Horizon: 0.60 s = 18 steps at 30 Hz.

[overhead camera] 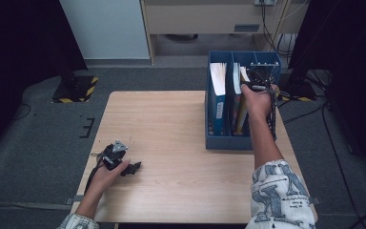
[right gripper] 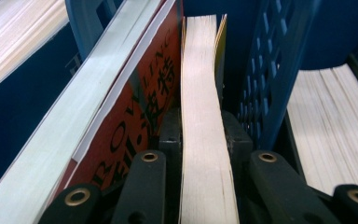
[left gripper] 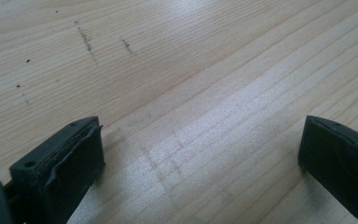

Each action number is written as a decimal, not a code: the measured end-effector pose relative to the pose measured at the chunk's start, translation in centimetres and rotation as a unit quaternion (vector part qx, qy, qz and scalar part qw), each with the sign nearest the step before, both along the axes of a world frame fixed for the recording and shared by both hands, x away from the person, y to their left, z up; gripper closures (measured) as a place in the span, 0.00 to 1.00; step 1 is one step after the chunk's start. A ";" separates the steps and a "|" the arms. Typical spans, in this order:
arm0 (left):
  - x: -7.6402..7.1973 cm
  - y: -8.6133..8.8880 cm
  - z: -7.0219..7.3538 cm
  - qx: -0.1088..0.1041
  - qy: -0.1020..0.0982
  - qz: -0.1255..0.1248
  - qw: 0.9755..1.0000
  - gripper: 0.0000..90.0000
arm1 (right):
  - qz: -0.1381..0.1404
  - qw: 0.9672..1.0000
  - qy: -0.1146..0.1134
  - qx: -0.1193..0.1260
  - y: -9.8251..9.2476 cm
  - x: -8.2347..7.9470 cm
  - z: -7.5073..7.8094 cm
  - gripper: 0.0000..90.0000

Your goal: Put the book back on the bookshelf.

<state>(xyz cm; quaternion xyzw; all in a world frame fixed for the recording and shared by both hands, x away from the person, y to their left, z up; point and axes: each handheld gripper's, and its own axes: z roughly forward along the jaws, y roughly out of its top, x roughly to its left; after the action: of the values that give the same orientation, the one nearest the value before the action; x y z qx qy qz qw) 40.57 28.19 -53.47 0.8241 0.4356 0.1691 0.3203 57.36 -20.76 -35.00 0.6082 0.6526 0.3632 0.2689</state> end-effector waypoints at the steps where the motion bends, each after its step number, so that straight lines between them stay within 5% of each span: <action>1: 0.0 0.0 0.0 0.000 0.000 0.000 1.000 0.00 | -0.003 1.000 -0.002 0.000 0.0 0.0 0.0 0.83; 7: 0.0 0.0 0.0 0.000 0.000 -0.001 1.000 0.00 | -0.011 1.000 -0.023 -0.003 0.2 0.1 -0.1 0.83; 18: 0.0 0.0 0.0 0.000 0.000 -0.001 1.000 0.00 | -0.005 1.000 -0.010 0.005 0.2 0.3 -0.4 0.82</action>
<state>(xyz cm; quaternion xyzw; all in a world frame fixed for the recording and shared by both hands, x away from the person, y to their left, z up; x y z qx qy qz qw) 40.59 28.17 -53.47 0.8244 0.4352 0.1688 0.3203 57.65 -20.55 -35.42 0.6088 0.6453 0.3711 0.2743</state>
